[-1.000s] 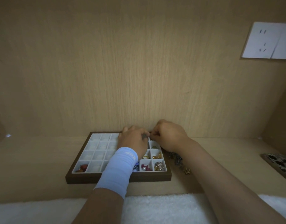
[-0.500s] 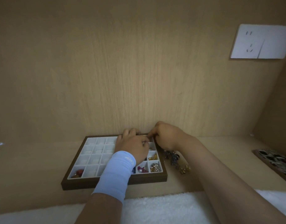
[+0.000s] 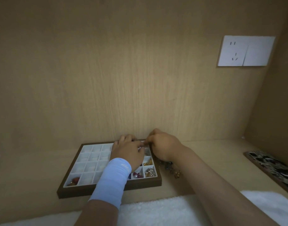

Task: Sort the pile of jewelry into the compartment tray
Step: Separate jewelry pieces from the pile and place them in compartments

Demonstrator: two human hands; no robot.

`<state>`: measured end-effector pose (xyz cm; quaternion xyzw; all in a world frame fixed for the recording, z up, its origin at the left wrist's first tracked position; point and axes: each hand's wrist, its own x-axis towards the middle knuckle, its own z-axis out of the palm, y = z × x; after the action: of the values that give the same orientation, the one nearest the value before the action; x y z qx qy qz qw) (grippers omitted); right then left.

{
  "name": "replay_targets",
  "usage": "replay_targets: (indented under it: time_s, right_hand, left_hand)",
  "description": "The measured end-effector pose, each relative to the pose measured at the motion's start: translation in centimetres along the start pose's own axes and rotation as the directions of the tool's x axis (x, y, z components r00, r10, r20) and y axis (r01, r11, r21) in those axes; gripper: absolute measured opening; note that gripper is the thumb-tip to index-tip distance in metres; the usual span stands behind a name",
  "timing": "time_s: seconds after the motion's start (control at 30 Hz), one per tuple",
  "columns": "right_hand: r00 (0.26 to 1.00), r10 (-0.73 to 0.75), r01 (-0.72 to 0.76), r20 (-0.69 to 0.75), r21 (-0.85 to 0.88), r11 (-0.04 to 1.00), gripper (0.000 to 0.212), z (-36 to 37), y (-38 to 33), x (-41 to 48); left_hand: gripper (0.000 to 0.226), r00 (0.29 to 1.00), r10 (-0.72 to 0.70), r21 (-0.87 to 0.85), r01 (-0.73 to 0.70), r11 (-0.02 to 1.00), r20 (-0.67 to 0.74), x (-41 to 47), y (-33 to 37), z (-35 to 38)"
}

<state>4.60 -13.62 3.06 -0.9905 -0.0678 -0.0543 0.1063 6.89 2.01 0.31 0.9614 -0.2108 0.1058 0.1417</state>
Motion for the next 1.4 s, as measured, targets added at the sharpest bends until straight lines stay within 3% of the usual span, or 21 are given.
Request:
replay_targets:
  time_s: [0.17,0.33,0.47,0.57,0.67,0.77,0.9,1.17,1.4]
  right_hand:
    - [1.0,0.011,-0.011,0.022,0.024,1.0,0.035,0.4,0.3,0.3]
    - [0.996,0.043,-0.032,-0.083,0.127,0.991,0.038,-1.6,1.7,-1.8]
    - [0.986,0.136,-0.124,-0.093,0.121,0.985,0.038,-3.3,4.0,-4.8]
    - [0.978,0.196,-0.186,-0.078,0.115,0.976,0.037,-3.7,5.6,-7.2]
    - [0.974,0.216,-0.211,-0.076,0.06,0.976,0.036,-3.1,6.2,-9.3]
    - [0.977,0.19,-0.188,-0.092,0.031,0.982,0.029,-1.4,6.2,-10.6]
    - [0.977,0.161,-0.154,-0.137,0.064,0.986,0.027,-0.2,6.7,-11.5]
    - [0.97,0.126,-0.118,-0.206,0.051,0.992,0.023,-0.6,6.7,-11.8]
    - [0.921,0.276,-0.175,-0.274,0.341,0.924,0.009,-0.9,5.7,-12.0]
  left_hand:
    - [0.04,1.0,0.0,0.035,-0.001,0.999,0.01,0.2,-0.1,0.2]
    - [0.041,1.0,0.01,0.023,-0.01,1.0,-0.024,0.2,-0.1,0.2]
    - [0.038,0.987,0.084,-0.021,-0.088,0.996,-0.137,0.1,1.2,-0.8]
    - [0.03,0.955,0.221,-0.027,-0.23,0.973,-0.198,-0.4,3.8,-1.2]
    - [0.025,0.922,0.363,-0.021,-0.368,0.929,-0.133,-1.5,7.0,-0.8]
    - [0.029,0.91,0.414,0.004,-0.414,0.91,-0.019,-2.3,8.8,-0.1]
    - [0.031,0.916,0.398,0.05,-0.401,0.915,0.053,-3.3,9.3,0.7]
    - [0.035,0.917,0.4,0.101,-0.398,0.912,-0.002,-5.2,9.5,1.0]
    - [0.024,0.946,0.277,-0.107,-0.297,0.949,-0.17,-6.9,9.1,0.4]
